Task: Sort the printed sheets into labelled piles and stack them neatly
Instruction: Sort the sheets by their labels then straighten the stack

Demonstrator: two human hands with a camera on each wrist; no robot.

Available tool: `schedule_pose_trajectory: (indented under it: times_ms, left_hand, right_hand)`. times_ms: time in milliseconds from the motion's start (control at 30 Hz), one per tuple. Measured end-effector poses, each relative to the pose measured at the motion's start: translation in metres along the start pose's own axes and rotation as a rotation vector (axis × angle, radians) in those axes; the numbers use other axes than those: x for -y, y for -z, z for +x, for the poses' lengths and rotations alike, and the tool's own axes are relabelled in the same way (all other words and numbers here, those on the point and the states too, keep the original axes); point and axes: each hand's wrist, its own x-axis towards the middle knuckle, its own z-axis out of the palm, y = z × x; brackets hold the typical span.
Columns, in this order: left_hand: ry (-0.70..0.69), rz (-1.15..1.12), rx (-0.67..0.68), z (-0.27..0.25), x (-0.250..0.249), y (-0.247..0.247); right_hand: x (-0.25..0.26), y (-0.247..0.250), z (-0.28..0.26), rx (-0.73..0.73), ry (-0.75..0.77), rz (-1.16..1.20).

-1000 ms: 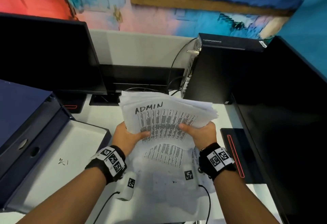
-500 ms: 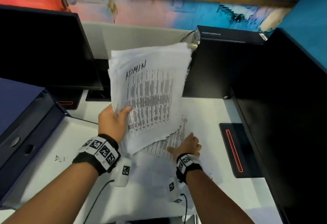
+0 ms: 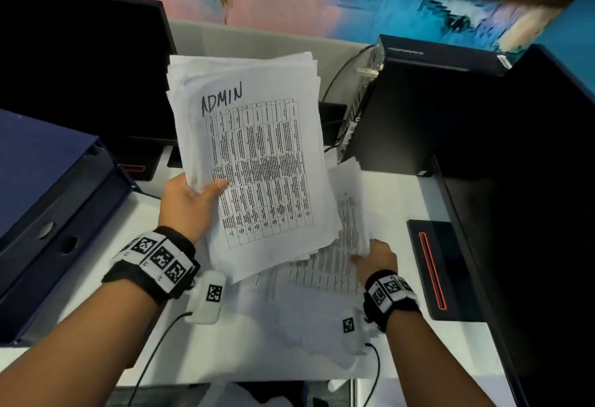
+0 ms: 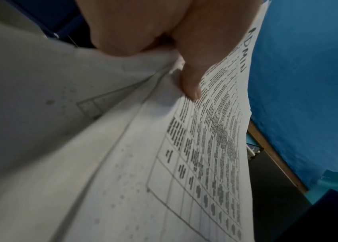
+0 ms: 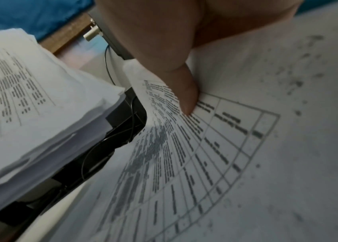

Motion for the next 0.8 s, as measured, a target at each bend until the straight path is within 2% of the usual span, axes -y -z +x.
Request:
schedule_pose_trajectory:
  times_ms: [233,400,633,700,800]
  left_hand:
    - [0.089,0.036,0.033,-0.002,0.009,-0.008]
    - [0.089,0.010,0.057,-0.006,0.004,-0.010]
    - [0.090,0.031,0.063,-0.005,0.008,-0.004]
    - [0.094,0.036,0.068,-0.006,0.009,-0.003]
    - [0.100,0.031,0.073,-0.008,0.007,-0.004]
  right_hand:
    - [-0.011,-0.041,-0.001,0.032,-0.092,-0.337]
    - [-0.013,-0.043,0.011,0.041,-0.125,-0.332]
    - [-0.019,-0.043,0.009,-0.067,0.039,-0.451]
    - [-0.017,-0.046,0.008,-0.036,0.070,-0.461]
    - [-0.012,-0.046,0.009,0.021,0.002,-0.390]
